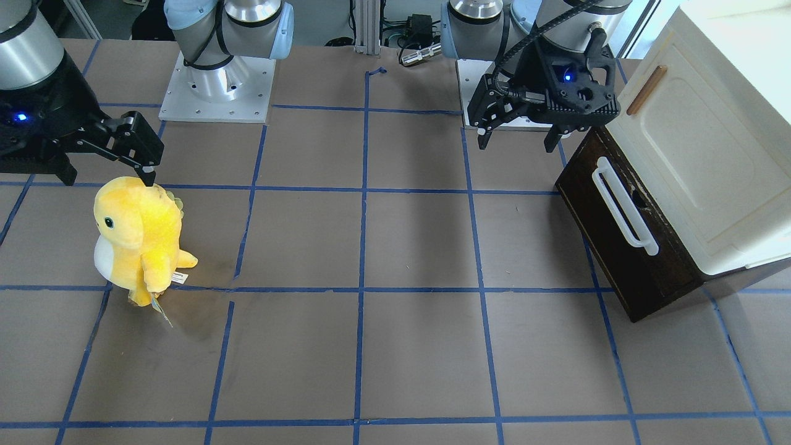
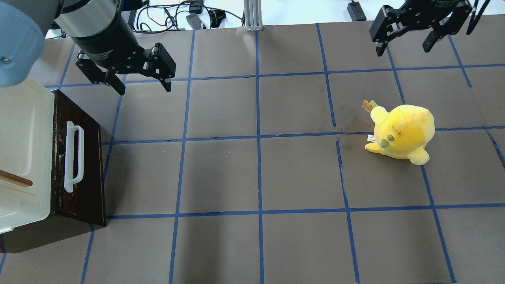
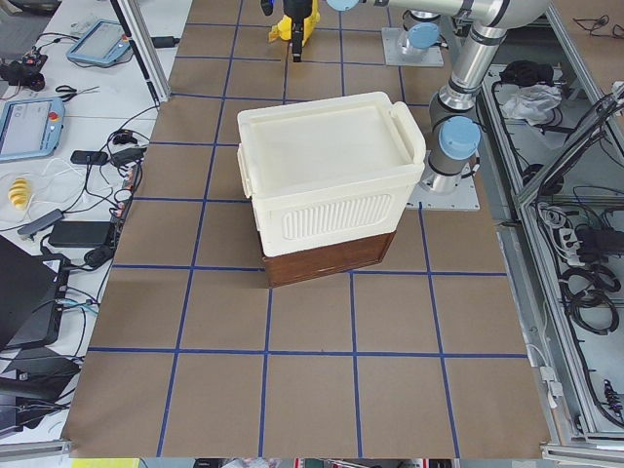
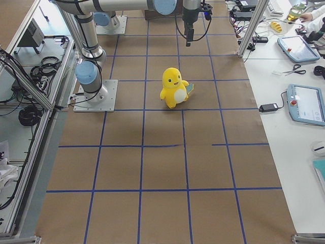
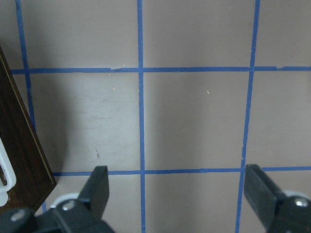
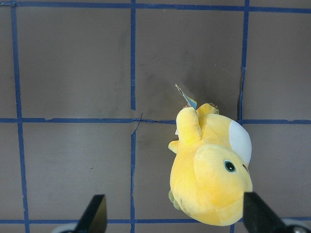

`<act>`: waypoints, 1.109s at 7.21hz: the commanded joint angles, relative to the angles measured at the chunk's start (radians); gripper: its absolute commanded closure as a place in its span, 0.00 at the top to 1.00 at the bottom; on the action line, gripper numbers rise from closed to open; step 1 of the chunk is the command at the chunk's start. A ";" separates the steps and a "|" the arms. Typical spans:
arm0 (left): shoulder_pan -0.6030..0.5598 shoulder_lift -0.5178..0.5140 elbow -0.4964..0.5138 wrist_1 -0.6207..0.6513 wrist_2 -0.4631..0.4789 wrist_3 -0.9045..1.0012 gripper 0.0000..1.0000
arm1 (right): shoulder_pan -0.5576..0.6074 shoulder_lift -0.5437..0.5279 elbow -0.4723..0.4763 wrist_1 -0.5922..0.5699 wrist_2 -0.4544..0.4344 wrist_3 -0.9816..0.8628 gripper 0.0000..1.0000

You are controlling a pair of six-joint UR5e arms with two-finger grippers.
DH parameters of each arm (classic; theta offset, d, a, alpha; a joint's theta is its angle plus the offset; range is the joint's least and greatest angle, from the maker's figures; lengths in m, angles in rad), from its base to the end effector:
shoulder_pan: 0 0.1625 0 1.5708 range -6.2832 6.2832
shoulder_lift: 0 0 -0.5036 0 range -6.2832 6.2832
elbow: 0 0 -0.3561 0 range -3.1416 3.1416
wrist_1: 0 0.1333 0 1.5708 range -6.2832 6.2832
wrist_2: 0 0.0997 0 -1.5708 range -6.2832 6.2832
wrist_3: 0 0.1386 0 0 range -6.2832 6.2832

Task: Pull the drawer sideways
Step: 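Move the left gripper toward the white drawer handle, then lower the left gripper down onto the white drawer handle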

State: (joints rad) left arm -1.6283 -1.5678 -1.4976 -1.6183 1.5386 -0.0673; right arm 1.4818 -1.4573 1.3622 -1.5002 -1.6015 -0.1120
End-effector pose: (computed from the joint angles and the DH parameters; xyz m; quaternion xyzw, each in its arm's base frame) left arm -0.1638 -0.4485 0.5576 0.0047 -0.9998 0.0133 0.0170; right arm 0.0828 -0.5240 0.5606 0.0113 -0.9997 0.0106 0.0165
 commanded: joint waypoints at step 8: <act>-0.183 -0.190 -0.231 0.028 0.640 -0.253 1.00 | 0.000 0.000 0.000 0.000 0.000 0.000 1.00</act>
State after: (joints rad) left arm -1.7627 -1.7032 -1.6943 -1.5902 2.0376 -0.2539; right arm 1.4818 -1.4572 1.3622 -1.5002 -1.6015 -0.1120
